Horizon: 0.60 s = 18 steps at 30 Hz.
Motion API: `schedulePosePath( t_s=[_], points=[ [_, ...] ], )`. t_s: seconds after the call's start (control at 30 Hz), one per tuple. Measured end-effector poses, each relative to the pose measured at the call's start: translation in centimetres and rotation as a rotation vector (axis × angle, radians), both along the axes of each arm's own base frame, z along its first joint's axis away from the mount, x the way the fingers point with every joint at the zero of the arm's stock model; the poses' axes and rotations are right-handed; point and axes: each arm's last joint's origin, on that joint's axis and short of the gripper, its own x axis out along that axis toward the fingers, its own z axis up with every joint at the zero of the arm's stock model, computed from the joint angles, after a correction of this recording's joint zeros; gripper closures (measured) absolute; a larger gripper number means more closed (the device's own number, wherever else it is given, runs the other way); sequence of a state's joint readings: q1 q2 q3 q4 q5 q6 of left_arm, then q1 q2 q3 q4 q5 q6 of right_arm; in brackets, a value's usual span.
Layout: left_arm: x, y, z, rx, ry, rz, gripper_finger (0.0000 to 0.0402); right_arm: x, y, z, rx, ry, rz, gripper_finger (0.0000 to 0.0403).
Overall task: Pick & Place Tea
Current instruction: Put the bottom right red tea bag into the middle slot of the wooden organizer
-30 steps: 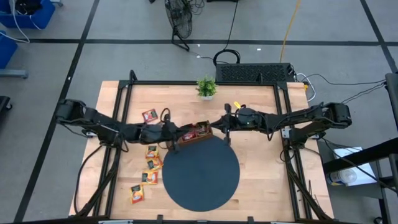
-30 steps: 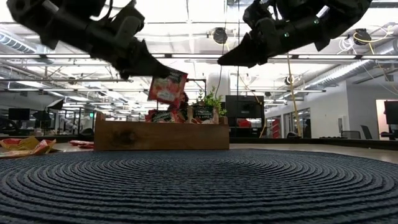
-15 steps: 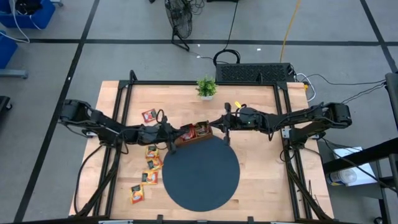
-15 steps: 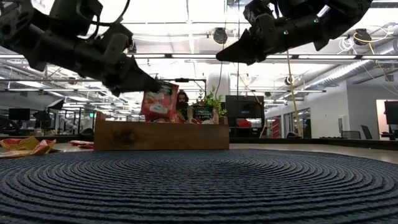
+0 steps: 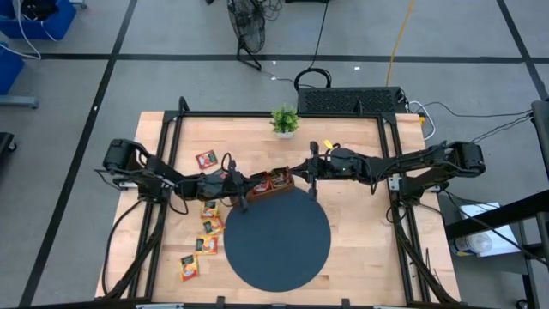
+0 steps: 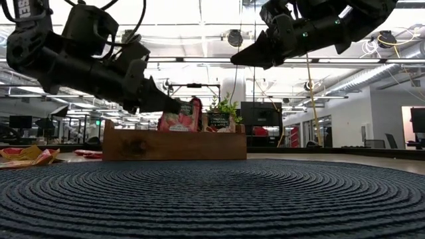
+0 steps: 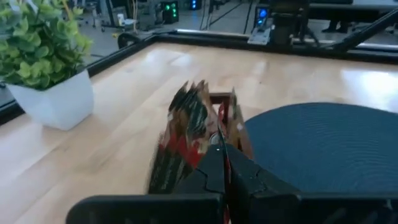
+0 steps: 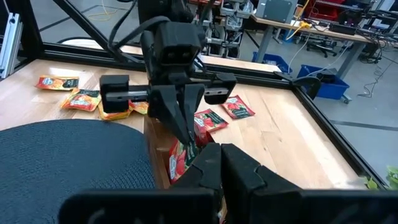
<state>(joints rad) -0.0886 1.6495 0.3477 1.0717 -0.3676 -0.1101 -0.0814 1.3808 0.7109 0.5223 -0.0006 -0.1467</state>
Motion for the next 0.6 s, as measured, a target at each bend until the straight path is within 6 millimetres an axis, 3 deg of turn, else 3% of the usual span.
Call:
schedulePosePath(
  t_s=[0.6],
  points=[
    [0.1,-0.3,-1.9,0.097,0.110,-0.037,0.0387,0.0,0.0,0.0,0.000,0.003,0.000,0.0403]
  ],
)
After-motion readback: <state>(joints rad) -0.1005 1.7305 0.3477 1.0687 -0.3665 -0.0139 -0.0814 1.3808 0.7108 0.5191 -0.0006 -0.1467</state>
